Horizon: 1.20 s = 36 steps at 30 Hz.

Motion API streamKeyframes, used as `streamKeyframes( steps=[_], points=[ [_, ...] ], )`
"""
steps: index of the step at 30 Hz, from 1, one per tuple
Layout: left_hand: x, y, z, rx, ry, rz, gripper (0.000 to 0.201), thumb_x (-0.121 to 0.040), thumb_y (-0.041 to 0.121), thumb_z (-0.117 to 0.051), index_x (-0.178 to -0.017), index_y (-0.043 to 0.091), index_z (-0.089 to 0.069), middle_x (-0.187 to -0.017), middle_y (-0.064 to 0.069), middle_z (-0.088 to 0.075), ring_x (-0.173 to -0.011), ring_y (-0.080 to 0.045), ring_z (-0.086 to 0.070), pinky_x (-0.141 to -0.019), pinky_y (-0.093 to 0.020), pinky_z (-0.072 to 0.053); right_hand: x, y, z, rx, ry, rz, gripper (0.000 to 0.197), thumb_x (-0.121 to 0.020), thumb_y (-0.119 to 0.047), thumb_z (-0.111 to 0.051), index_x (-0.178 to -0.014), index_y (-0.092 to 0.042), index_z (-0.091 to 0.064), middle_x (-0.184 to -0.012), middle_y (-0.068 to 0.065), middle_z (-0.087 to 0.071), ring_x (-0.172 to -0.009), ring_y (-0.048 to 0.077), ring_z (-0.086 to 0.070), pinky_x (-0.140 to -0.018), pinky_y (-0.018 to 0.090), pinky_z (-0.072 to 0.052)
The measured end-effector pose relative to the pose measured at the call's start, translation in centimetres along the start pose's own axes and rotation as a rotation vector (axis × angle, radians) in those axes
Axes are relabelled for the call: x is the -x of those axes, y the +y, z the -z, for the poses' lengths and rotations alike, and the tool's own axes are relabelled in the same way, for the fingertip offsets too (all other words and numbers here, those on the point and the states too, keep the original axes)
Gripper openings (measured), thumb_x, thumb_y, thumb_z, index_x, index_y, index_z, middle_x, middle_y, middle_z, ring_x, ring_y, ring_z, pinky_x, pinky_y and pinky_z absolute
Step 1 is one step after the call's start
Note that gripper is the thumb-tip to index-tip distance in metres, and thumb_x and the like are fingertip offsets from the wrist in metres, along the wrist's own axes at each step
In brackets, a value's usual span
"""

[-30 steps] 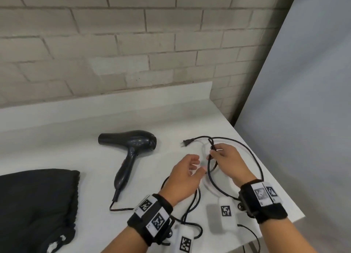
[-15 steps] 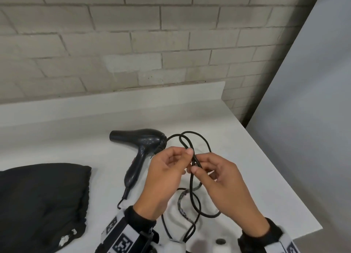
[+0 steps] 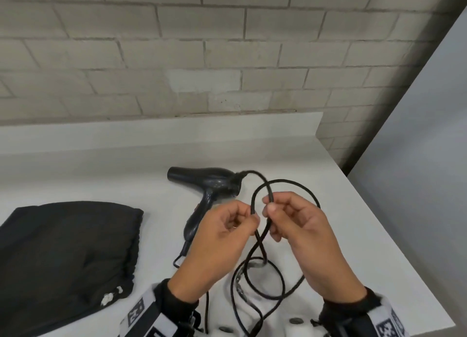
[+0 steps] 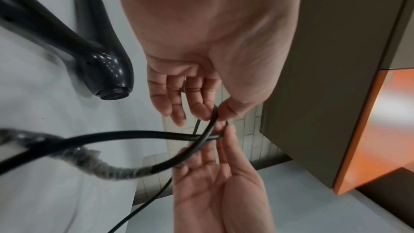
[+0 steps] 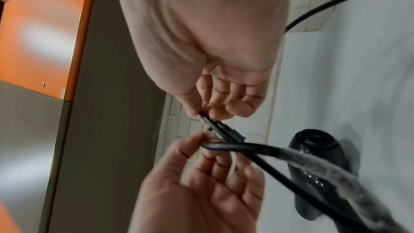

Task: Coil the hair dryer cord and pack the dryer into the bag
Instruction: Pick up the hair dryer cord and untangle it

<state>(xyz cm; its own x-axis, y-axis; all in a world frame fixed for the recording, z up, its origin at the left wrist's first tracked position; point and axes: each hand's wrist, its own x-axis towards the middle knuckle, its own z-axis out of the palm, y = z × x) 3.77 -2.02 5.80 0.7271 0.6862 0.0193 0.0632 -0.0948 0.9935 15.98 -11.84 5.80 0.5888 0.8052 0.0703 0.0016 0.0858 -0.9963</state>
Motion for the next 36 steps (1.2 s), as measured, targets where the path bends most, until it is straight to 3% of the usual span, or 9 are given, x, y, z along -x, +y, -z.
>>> streamKeyframes(
  steps=[4,8,11,15,19,21,26,31,36],
  points=[
    [-0.5,-1.4,1.4,0.199,0.133,0.145,0.020,-0.097,0.015,-0.059,-0.079,0.008,-0.065,-0.070,-0.007,-0.065,-0.075,-0.022,-0.067,-0.069,-0.027,-0.056,0.3,-0.3,1.0,-0.120,0.050,0.054,0.017,-0.086,-0.020,-0.061,-0.099,-0.012,-0.069,-0.086,0.009,-0.066,-0.068,0.022,-0.053,-0.061,0.028,-0.048],
    [-0.7,-1.3,2.9,0.313,0.213,0.124,0.016,-0.097,0.016,-0.060,-0.088,0.004,-0.067,-0.075,-0.011,-0.066,-0.069,-0.016,-0.065,-0.059,-0.019,-0.052,0.9,0.1,2.0,-0.155,0.088,0.028,0.014,-0.087,-0.015,-0.057,-0.094,-0.008,-0.067,-0.086,0.009,-0.066,-0.068,0.022,-0.057,-0.059,0.029,-0.049],
    [-0.8,-1.1,3.2,0.324,0.234,0.060,0.013,-0.095,0.015,-0.062,-0.091,0.005,-0.069,-0.075,-0.006,-0.067,-0.071,-0.014,-0.063,-0.066,-0.025,-0.053,1.6,0.9,2.2,-0.118,0.101,-0.025,0.012,-0.090,-0.011,-0.056,-0.094,-0.004,-0.065,-0.087,0.010,-0.068,-0.070,0.023,-0.060,-0.061,0.032,-0.049],
    [-0.6,-0.6,3.0,0.192,0.178,-0.013,0.008,-0.093,0.017,-0.064,-0.090,0.014,-0.071,-0.078,-0.002,-0.069,-0.070,-0.007,-0.060,-0.059,-0.017,-0.048,2.1,1.9,2.1,-0.078,0.085,-0.125,0.015,-0.096,-0.003,-0.053,-0.092,-0.003,-0.067,-0.086,0.011,-0.070,-0.070,0.025,-0.060,-0.063,0.035,-0.049],
    [-0.2,-0.2,2.3,0.055,0.101,-0.114,0.011,-0.092,0.016,-0.068,-0.090,0.026,-0.074,-0.087,0.003,-0.073,-0.088,-0.012,-0.068,-0.083,-0.024,-0.054,1.6,2.1,1.8,-0.050,0.069,-0.188,0.016,-0.096,-0.004,-0.053,-0.095,-0.001,-0.068,-0.081,0.010,-0.070,-0.066,0.024,-0.059,-0.061,0.031,-0.050],
    [-0.1,-0.2,1.9,-0.034,0.052,-0.160,0.011,-0.091,0.018,-0.069,-0.091,0.027,-0.075,-0.090,0.010,-0.073,-0.094,-0.010,-0.067,-0.089,-0.027,-0.051,1.3,1.9,1.5,-0.054,0.068,-0.193,0.016,-0.096,-0.005,-0.054,-0.098,-0.002,-0.069,-0.081,0.009,-0.070,-0.066,0.023,-0.060,-0.061,0.031,-0.051],
    [0.1,-0.9,1.3,-0.230,-0.120,-0.248,0.012,-0.087,0.028,-0.074,-0.097,0.034,-0.072,-0.105,0.018,-0.066,-0.111,-0.007,-0.058,-0.093,-0.011,-0.038,0.7,1.3,0.2,-0.072,0.054,-0.098,0.021,-0.097,-0.003,-0.051,-0.100,-0.008,-0.071,-0.082,0.014,-0.070,-0.067,0.020,-0.061,-0.067,0.028,-0.054],
    [0.5,-1.4,1.3,-0.169,-0.301,-0.169,0.024,-0.094,0.024,-0.068,-0.117,0.030,-0.064,-0.114,0.006,-0.068,-0.109,-0.018,-0.064,-0.096,-0.038,-0.052,0.4,0.8,-0.3,-0.107,0.089,-0.041,0.023,-0.098,-0.008,-0.049,-0.106,-0.012,-0.070,-0.093,0.014,-0.073,-0.080,0.030,-0.067,-0.082,0.039,-0.057],
    [0.5,-1.4,1.5,-0.091,-0.167,-0.178,0.027,-0.085,0.015,-0.077,-0.104,0.033,-0.070,-0.100,0.002,-0.073,-0.094,-0.024,-0.066,-0.090,-0.040,-0.052,0.7,0.7,-0.2,-0.285,-0.076,-0.062,0.036,-0.093,-0.036,-0.054,-0.115,-0.012,-0.068,-0.111,0.017,-0.070,-0.090,0.033,-0.067,-0.086,0.041,-0.054]
  ],
)
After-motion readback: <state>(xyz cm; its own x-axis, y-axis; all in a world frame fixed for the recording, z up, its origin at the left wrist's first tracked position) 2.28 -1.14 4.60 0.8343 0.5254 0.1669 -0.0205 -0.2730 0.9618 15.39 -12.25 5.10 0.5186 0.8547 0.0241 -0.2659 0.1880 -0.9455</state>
